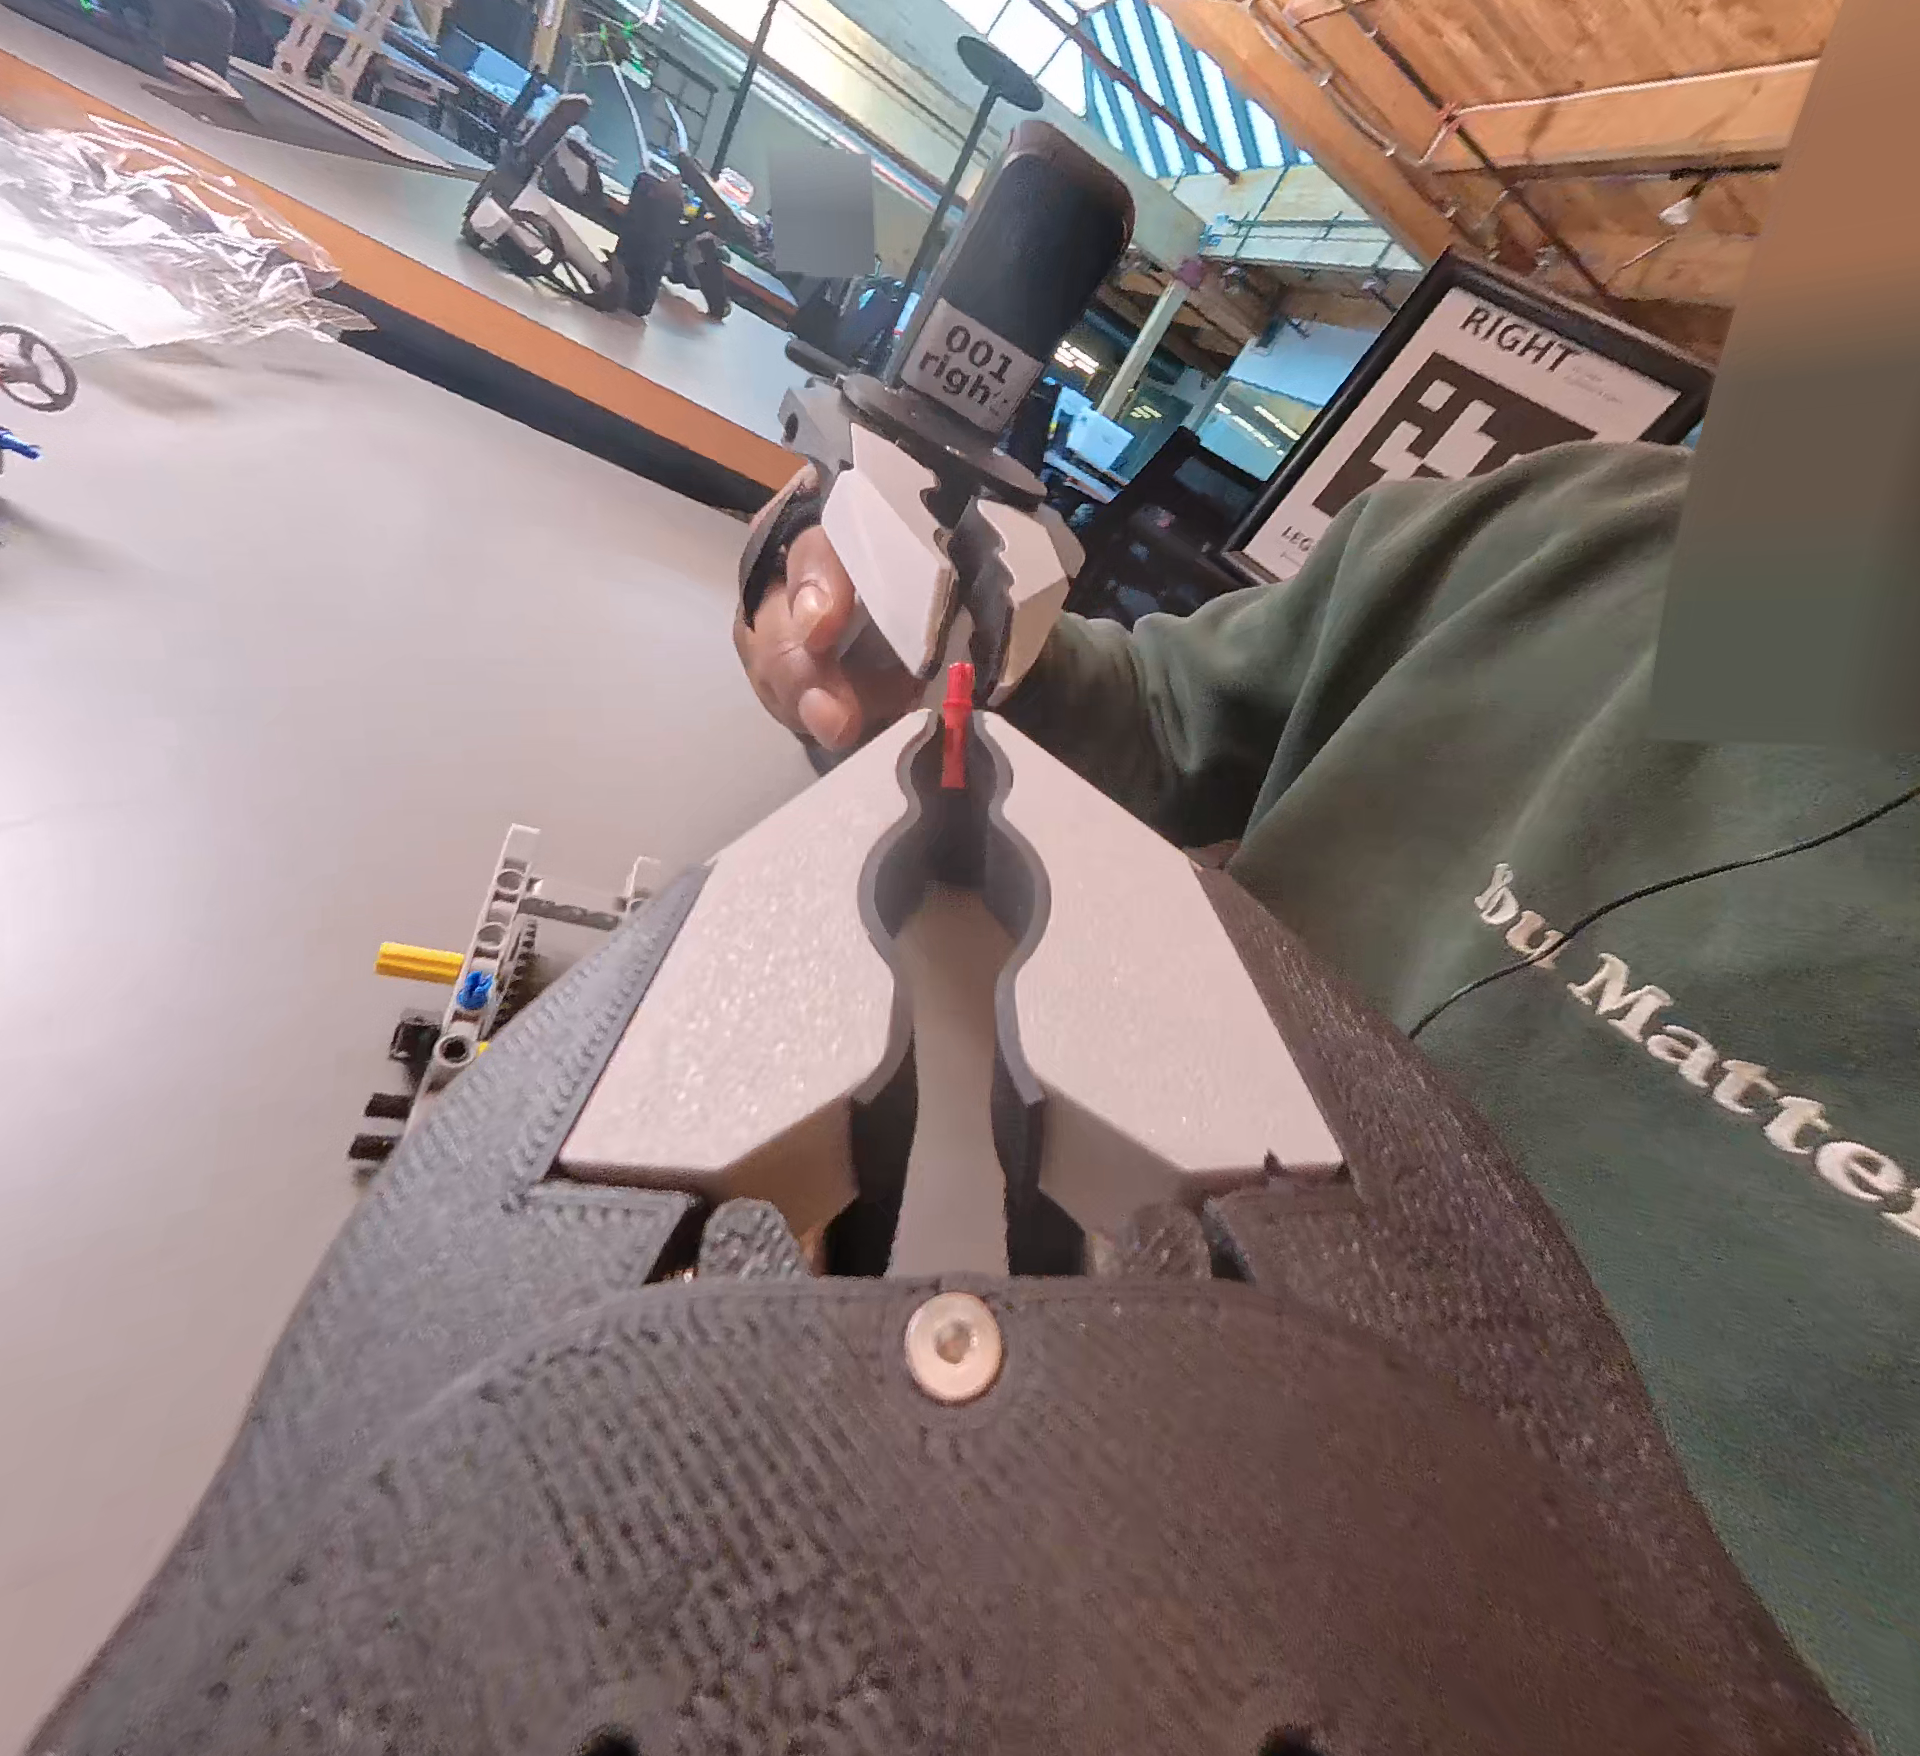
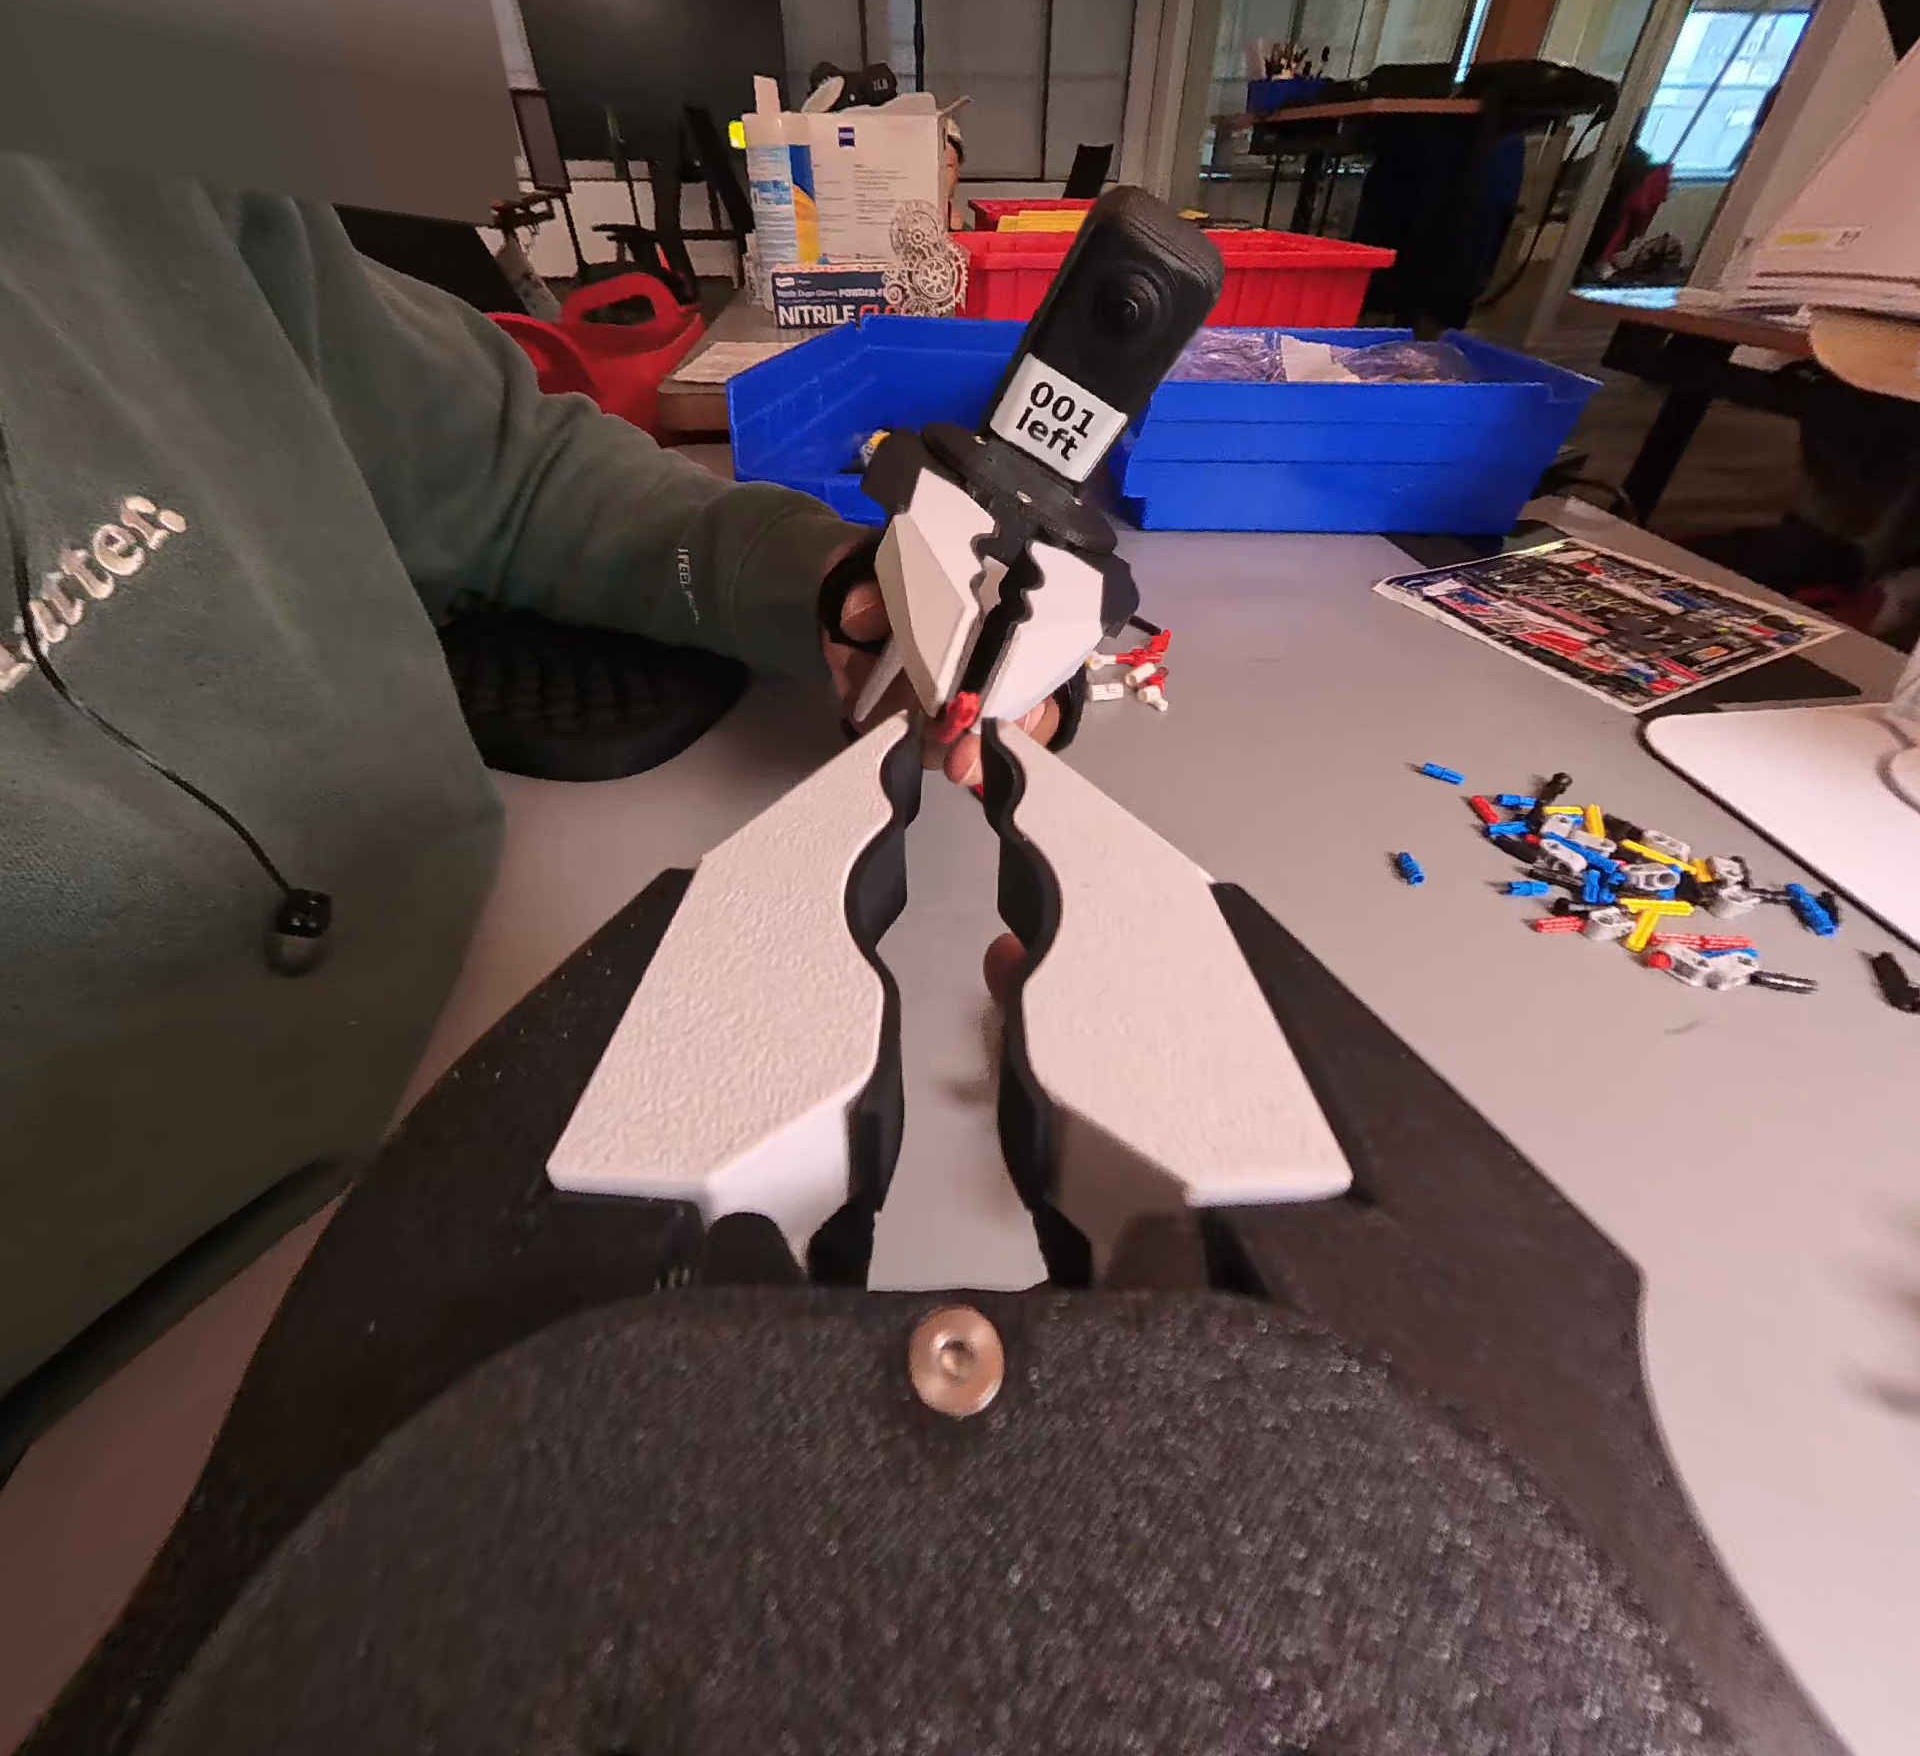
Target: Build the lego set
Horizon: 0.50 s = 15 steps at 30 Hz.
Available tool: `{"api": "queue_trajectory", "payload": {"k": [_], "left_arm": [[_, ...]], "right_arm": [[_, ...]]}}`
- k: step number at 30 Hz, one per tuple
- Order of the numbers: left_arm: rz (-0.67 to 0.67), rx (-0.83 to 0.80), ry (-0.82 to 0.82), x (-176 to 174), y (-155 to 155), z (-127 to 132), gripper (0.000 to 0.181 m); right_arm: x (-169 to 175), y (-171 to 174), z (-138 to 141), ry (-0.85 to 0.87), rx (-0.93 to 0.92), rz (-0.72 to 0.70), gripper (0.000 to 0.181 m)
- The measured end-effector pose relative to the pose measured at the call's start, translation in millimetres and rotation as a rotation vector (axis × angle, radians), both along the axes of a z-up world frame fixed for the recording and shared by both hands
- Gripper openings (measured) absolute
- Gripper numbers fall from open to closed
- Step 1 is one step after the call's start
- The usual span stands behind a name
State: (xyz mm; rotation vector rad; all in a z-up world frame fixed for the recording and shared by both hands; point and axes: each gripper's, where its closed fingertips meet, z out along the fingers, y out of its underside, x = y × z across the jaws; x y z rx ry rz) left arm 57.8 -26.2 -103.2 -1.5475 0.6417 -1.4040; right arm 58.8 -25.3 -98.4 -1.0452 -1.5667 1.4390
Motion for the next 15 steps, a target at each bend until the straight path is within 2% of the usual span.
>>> {"api": "queue_trajectory", "payload": {"k": [6, 15], "left_arm": [[0.035, 0.058, 0.078, 0.7, -0.4, -8.5, 0.002], [0.01, 0.067, 0.087, 3.1, -5.1, -11.9, 0.002]], "right_arm": [[-1.0, 0.8, -6.4, -0.03, -0.042, 0.016, 0.015], [-4.5, -5.8, -15.3, -0.058, -0.011, 0.028, 0.007]]}}
